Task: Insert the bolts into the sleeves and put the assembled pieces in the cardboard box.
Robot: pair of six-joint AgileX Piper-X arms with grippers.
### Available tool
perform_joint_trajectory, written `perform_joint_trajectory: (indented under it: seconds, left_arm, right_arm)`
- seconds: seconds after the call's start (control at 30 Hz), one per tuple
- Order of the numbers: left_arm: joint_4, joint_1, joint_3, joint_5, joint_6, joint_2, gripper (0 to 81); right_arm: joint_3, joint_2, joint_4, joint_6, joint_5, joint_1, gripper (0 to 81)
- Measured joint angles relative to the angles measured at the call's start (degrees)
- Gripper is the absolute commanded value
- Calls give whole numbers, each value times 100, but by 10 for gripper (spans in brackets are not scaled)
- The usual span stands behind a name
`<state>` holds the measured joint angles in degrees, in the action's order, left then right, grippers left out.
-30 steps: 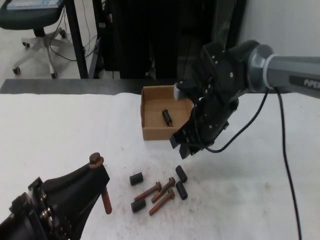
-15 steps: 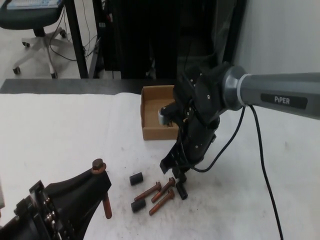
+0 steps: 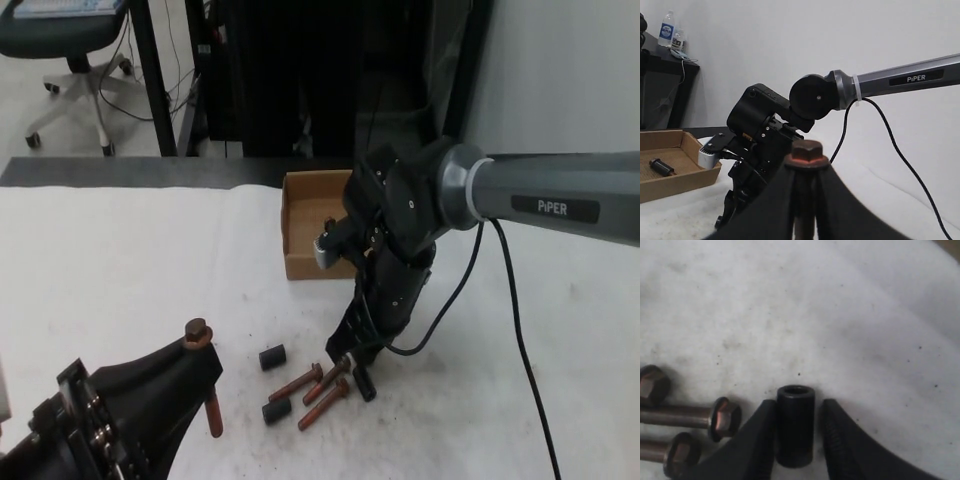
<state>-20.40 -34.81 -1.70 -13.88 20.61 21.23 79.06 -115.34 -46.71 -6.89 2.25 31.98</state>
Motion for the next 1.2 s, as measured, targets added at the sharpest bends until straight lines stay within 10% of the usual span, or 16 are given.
perform_joint_trajectory:
  seconds: [0.13,0.23,0.6,0.8,1.2]
  left_arm:
    - [0,0,0,0,0,0,3]
    - [0,0,0,0,0,0,3]
    - [32,0,-89,0,45,0,3]
    - [-595,0,-341,-25,895,133,3]
    - [-2360,0,-2030,-1947,1142,2994,3]
  right_arm:
    - [0,0,-57,-39,-70,0,270]
    - [0,0,-63,-51,-98,0,11]
    - [-30,286,-230,13,-24,0,8]
    - [-168,1590,-181,689,2076,-133,8]
    - [-3034,5114,2415,1291,3717,-98,8]
